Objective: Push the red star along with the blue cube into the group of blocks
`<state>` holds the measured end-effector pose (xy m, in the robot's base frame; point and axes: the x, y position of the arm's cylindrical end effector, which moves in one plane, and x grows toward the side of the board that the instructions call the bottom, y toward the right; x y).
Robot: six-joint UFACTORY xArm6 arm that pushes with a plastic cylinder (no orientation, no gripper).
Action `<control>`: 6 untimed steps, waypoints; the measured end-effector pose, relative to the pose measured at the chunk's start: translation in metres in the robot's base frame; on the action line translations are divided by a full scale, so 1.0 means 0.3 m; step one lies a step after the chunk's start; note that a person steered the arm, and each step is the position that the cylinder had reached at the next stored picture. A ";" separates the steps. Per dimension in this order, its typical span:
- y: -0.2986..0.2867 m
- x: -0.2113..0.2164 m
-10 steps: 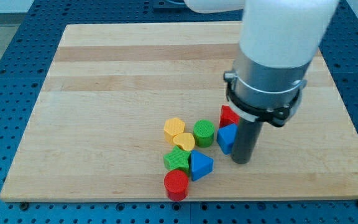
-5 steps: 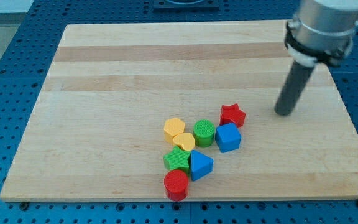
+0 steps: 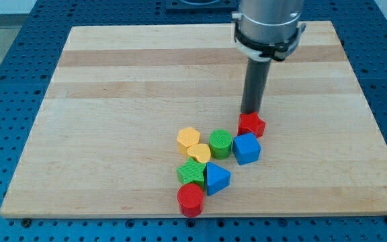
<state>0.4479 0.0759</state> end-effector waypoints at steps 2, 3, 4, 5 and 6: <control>-0.022 0.052; -0.005 0.087; -0.005 0.116; -0.005 0.152; -0.005 0.178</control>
<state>0.5015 0.0745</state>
